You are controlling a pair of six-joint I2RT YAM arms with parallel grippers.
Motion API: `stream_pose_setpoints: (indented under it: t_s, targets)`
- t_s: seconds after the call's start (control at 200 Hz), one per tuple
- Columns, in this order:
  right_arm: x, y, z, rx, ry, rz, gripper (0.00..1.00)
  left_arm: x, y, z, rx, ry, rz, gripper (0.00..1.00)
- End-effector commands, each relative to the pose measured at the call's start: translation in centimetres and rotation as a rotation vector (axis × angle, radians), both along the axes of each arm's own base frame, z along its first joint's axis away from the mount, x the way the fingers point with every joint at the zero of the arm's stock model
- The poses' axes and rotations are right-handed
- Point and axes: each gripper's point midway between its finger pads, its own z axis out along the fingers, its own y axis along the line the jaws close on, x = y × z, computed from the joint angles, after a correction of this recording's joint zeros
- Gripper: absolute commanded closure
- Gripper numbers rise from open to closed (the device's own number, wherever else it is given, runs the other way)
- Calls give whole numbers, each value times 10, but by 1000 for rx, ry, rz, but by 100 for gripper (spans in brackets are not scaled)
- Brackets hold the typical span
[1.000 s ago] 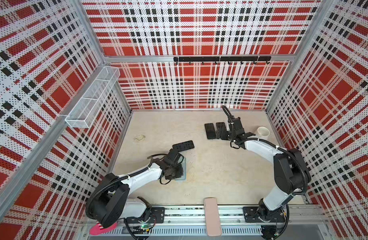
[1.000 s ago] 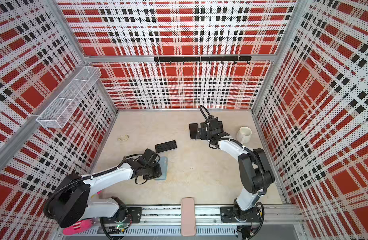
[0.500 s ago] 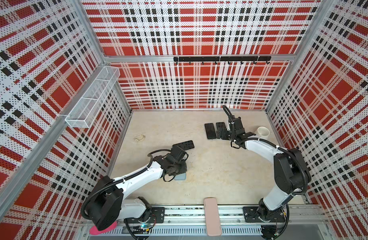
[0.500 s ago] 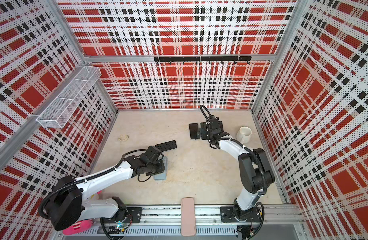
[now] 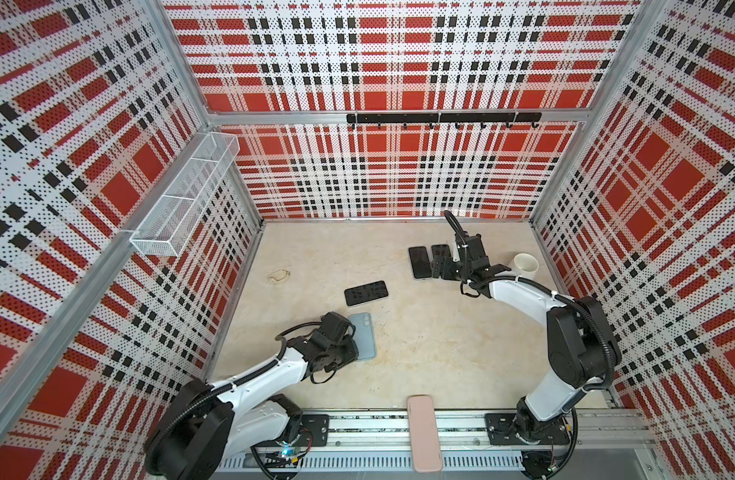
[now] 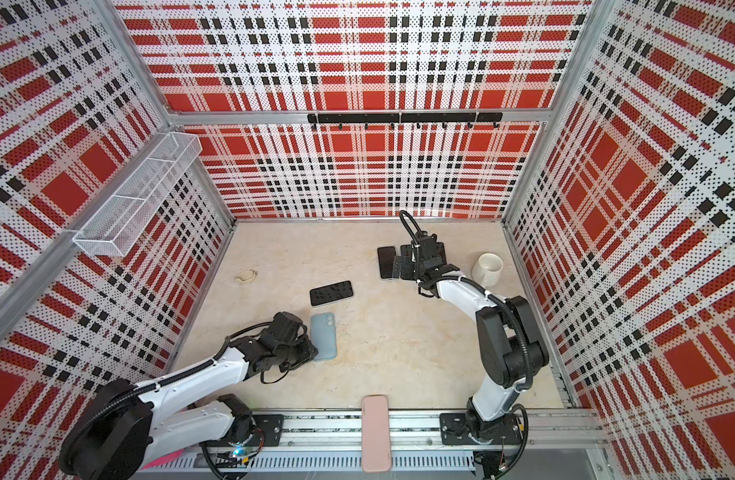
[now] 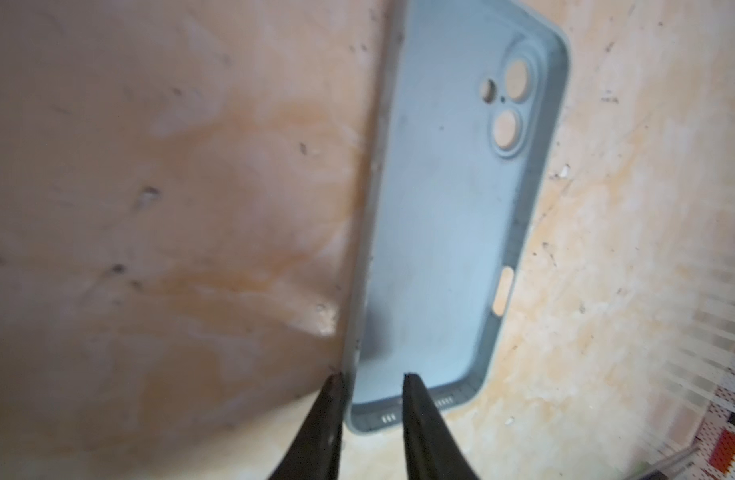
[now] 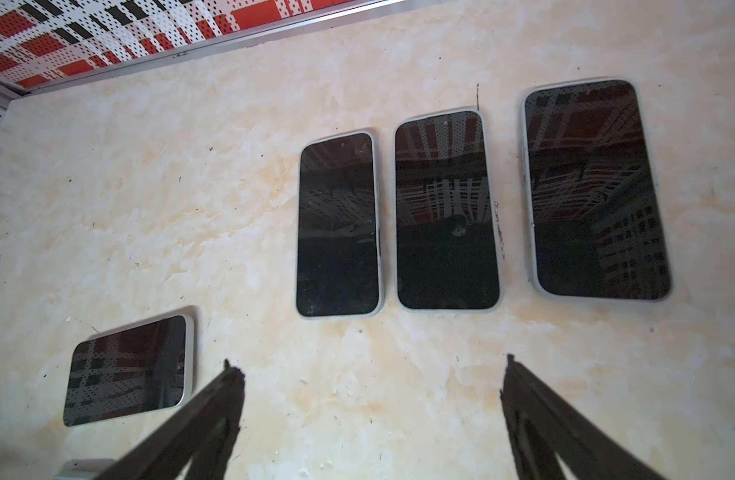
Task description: Put the phone into the phone case
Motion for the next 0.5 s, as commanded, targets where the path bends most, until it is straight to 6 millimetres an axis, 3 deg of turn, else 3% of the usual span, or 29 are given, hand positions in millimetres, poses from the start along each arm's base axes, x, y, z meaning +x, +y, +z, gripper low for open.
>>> stream_pose_setpoints:
  t_s: [0.0, 0.12, 0.23, 0.361, 0.496]
  targets:
    - [8, 2, 5, 14, -20, 1, 2, 4, -45, 9, -171, -26, -24, 72]
    - [7, 0, 7, 4, -24, -5, 2, 12, -92, 18, -271, -48, -80, 73]
    - [5, -3, 9, -2, -31, -10, 1, 45, -118, 29, -235, -130, -122, 72]
    - [2, -10, 13, -23, -36, -23, 1, 75, -131, 41, -141, -193, -180, 71]
    - [0, -14, 15, -19, -42, -36, 1, 81, -126, 54, -102, -223, -207, 70]
